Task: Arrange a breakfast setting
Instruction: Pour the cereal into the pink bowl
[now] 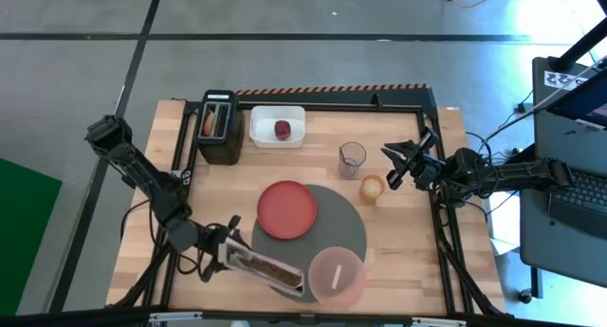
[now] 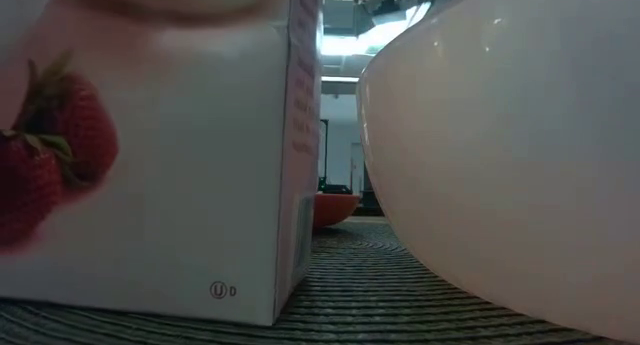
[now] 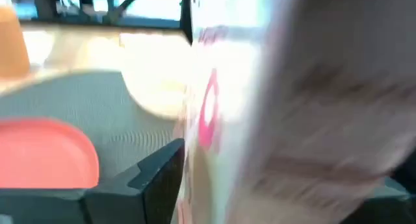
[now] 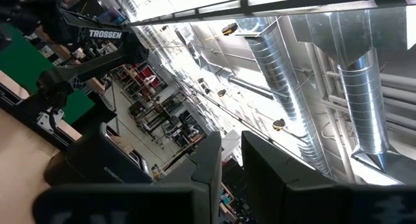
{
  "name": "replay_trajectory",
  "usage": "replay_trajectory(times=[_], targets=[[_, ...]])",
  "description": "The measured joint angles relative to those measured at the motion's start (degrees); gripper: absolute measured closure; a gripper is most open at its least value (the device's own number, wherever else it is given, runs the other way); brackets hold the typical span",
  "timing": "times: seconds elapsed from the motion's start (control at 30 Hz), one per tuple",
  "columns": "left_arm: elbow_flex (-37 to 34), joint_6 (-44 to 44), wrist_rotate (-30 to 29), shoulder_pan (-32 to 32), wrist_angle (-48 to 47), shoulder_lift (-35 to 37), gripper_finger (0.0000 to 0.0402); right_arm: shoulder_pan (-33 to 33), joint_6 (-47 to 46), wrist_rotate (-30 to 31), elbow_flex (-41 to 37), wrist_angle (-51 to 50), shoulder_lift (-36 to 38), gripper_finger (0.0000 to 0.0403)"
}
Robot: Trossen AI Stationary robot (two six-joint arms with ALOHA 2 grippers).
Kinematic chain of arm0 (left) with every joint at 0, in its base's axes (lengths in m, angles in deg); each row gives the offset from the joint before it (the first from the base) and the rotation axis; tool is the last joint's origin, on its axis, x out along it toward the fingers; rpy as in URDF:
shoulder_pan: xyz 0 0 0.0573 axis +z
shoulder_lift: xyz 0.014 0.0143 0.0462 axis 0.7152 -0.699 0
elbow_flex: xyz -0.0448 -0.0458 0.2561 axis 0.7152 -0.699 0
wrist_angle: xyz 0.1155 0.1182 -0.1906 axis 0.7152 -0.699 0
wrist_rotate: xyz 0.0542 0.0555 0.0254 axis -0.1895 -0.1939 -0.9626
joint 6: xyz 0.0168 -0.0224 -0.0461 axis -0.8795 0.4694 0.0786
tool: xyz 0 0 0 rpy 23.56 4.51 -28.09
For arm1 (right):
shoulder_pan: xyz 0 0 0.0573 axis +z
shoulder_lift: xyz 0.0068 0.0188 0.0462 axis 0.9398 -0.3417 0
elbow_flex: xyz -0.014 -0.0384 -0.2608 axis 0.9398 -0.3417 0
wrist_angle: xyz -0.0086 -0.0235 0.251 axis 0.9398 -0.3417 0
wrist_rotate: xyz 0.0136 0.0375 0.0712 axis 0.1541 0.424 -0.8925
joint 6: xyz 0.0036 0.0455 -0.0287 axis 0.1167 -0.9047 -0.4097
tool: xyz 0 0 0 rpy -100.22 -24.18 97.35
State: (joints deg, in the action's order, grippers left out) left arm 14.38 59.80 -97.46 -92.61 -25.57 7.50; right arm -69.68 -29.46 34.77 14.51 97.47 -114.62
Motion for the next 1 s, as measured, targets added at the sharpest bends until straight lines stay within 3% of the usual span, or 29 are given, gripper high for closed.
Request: replay_trajectory(times=[0.57, 1.0], targets=[[-0.02, 12.38, -1.04, -2.96, -7.78, -3.57, 0.0162, 0.00, 0.00, 0.02, 0.02, -0.13, 0.00, 0.0338], [-0.02, 14.40, -9.03, -6.02, 4.43, -16.99, 0.0162, 0.00, 0.20, 0.07, 0.02, 1.23, -2.36, 0.0338]])
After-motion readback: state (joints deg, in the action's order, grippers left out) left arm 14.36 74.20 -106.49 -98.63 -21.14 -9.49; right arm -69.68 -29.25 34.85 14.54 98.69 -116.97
